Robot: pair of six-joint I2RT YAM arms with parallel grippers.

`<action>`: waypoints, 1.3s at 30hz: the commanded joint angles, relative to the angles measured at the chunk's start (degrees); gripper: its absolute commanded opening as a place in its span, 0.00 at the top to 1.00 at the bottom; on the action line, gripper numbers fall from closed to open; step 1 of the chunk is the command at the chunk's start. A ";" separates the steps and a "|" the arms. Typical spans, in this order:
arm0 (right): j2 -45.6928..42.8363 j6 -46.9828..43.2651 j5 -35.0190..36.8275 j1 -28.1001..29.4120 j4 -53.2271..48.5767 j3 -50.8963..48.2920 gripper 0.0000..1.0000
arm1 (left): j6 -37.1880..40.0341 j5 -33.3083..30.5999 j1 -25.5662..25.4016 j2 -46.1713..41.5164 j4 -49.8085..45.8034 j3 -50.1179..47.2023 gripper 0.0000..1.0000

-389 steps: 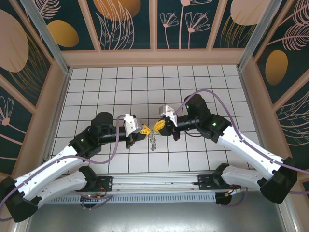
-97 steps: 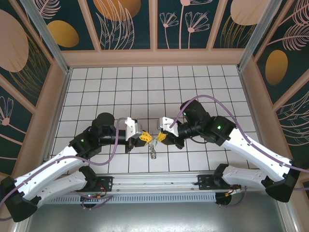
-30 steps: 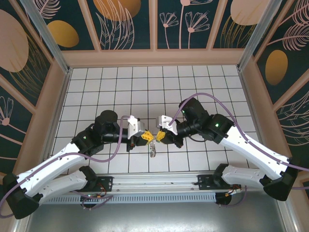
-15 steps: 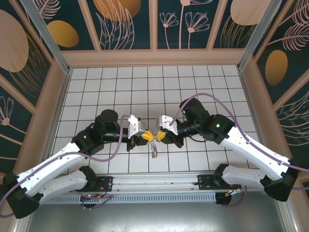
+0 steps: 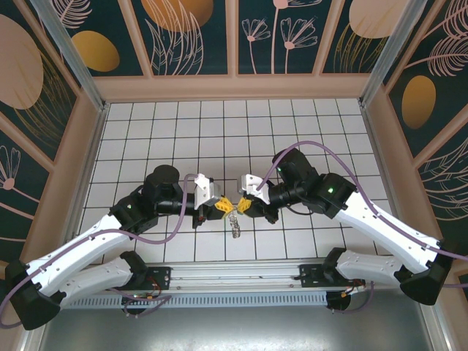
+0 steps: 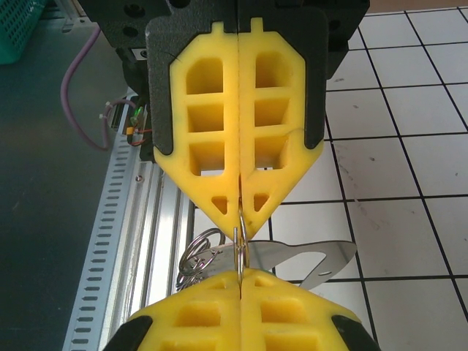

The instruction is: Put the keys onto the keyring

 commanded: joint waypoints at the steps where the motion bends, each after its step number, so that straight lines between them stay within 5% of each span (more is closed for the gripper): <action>1: -1.07 -0.75 -0.73 1.09 4.63 1.53 1.00 | 1.18 0.52 -0.11 0.79 0.54 1.46 1.00; 39: -3.37 -0.51 -2.76 0.64 10.30 -0.50 1.00 | 1.10 1.19 -0.09 0.75 0.71 1.28 1.00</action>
